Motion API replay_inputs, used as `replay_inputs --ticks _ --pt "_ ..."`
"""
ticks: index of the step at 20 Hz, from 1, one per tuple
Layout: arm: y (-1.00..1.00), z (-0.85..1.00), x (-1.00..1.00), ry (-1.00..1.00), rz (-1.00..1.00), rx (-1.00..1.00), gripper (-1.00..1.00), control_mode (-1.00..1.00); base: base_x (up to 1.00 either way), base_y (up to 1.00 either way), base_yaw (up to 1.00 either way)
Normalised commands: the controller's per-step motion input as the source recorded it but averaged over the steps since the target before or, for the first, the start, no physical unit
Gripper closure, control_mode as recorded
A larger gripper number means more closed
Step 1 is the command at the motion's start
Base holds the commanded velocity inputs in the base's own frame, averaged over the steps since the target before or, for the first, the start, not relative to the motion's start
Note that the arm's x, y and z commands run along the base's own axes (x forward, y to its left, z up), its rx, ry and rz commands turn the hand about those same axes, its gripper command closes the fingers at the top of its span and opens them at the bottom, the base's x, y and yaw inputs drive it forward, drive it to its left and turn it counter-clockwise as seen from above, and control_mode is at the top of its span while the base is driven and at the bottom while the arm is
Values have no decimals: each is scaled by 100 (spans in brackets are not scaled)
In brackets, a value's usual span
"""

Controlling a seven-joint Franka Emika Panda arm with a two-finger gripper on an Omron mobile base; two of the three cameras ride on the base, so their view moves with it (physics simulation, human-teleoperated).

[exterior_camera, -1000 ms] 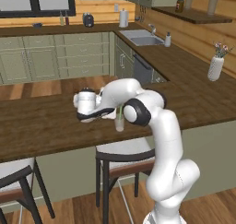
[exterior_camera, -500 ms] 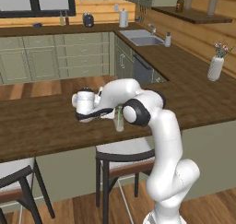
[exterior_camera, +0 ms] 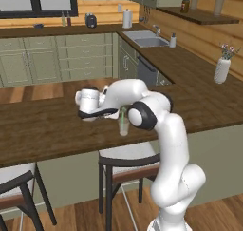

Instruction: Take a straw from the drawer in front and place it inside the glass cup on the dining counter.

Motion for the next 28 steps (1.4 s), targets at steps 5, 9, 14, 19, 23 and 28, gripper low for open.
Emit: replay_inputs --ticks 5,9,14,19,23,28 --pt "-21 6 0 6 0 18 -100 -100 0 0 0" --pt "-13 -12 0 8 0 25 -100 -100 0 0 0" --pt "-1 -24 0 7 0 30 -100 -100 0 0 0" --pt "0 -21 -2 4 0 36 -100 -100 0 0 0" --pt "0 -25 0 3 1 38 -100 -100 0 0 0" --pt "0 -24 1 0 3 34 -100 -100 0 0 0"
